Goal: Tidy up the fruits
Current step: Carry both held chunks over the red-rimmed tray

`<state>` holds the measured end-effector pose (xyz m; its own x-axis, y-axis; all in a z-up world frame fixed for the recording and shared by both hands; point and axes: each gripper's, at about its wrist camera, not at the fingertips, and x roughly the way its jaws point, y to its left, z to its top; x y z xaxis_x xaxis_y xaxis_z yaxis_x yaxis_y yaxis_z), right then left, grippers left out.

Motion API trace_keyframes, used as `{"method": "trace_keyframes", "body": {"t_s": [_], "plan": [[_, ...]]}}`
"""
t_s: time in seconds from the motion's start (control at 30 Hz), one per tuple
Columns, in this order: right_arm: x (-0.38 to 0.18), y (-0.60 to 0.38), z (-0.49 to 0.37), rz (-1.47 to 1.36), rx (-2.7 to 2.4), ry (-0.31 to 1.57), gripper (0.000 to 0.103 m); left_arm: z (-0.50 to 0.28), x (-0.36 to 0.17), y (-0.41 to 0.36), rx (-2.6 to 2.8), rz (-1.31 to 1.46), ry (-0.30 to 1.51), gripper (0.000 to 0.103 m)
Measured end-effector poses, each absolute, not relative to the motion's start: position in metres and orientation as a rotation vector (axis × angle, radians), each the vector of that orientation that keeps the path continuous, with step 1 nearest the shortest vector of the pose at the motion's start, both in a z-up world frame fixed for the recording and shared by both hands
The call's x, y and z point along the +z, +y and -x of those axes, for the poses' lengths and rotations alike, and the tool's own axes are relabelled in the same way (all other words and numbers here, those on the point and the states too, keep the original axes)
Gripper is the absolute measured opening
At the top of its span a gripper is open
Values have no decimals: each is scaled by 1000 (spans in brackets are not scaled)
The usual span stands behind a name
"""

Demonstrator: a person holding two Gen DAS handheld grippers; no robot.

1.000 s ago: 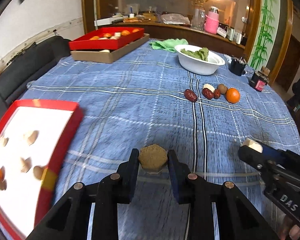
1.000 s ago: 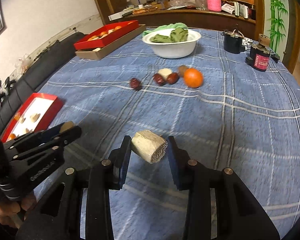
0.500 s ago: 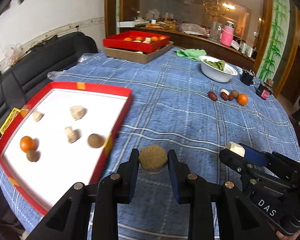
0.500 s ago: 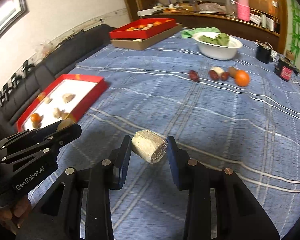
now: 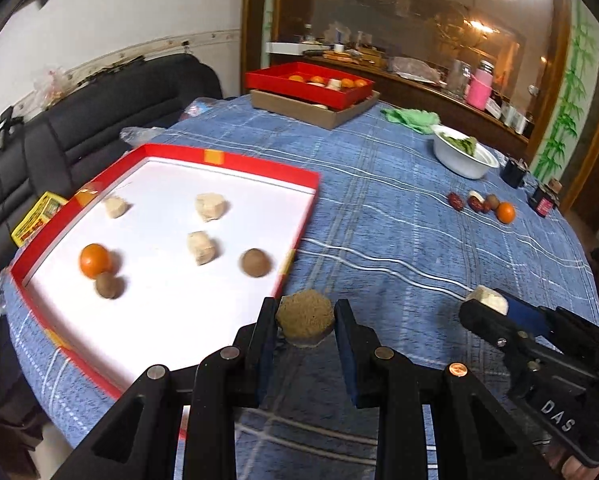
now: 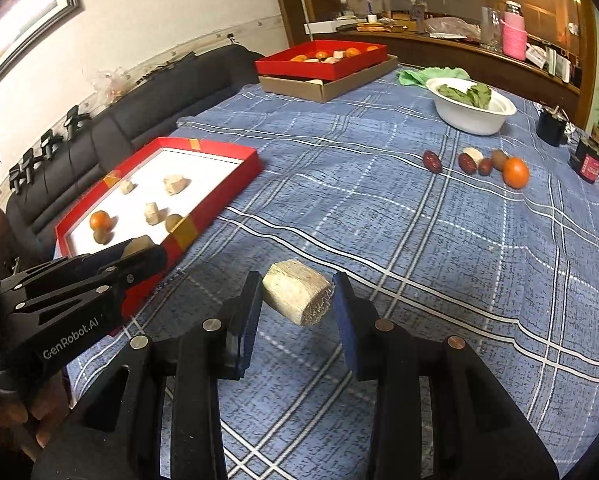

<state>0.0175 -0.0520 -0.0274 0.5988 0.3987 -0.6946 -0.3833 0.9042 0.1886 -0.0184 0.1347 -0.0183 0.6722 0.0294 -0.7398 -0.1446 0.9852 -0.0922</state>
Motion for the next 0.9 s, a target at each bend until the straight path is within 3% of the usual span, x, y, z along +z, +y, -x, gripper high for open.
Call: {"method": "trace_keyframes", "body": {"t_s": [0.9], "plan": [[-12, 100, -12, 101, 739, 771, 35, 20, -20, 278, 389, 250, 815, 27]]}}
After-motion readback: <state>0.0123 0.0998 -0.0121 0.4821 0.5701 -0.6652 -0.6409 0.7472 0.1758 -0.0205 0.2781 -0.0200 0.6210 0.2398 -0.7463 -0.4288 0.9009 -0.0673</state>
